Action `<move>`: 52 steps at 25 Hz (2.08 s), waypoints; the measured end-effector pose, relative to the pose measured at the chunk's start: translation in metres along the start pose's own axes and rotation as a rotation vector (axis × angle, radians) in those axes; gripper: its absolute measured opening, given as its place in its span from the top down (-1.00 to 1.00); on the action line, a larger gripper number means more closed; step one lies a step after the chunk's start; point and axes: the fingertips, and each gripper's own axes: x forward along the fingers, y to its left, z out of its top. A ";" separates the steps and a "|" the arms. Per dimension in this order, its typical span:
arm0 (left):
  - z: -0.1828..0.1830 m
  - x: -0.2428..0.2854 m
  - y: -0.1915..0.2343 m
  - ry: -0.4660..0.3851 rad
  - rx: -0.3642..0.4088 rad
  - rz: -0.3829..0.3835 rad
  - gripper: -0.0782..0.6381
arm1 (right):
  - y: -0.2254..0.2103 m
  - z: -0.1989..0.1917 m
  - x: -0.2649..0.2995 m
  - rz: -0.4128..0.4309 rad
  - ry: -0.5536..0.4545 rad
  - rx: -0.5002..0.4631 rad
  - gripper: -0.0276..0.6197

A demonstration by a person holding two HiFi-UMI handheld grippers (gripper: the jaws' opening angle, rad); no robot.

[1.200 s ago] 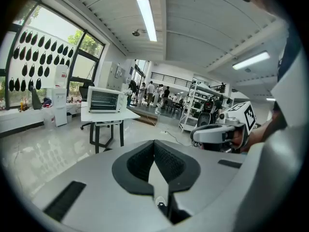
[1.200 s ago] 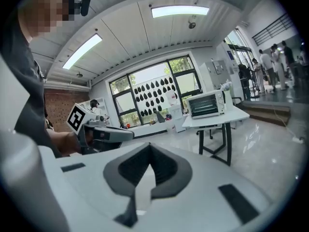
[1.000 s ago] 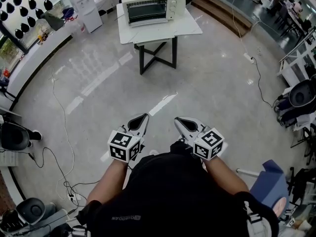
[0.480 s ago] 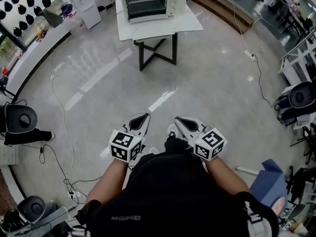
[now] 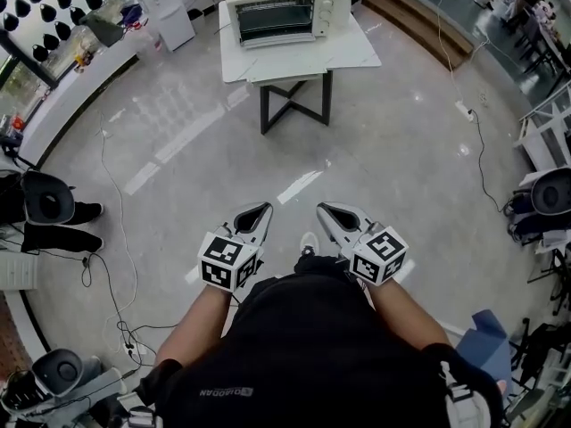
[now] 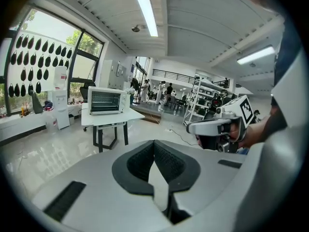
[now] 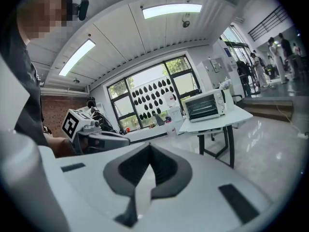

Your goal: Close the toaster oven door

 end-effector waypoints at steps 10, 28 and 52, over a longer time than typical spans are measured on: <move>0.054 0.057 0.025 -0.017 0.007 0.048 0.77 | -0.059 0.056 0.030 0.059 -0.022 -0.053 0.93; 0.061 0.137 0.023 0.049 0.007 0.108 0.77 | -0.135 0.060 0.043 0.154 0.021 -0.018 0.93; 0.113 0.210 0.091 0.040 0.020 0.056 0.77 | -0.211 0.079 0.096 0.076 0.041 0.034 0.93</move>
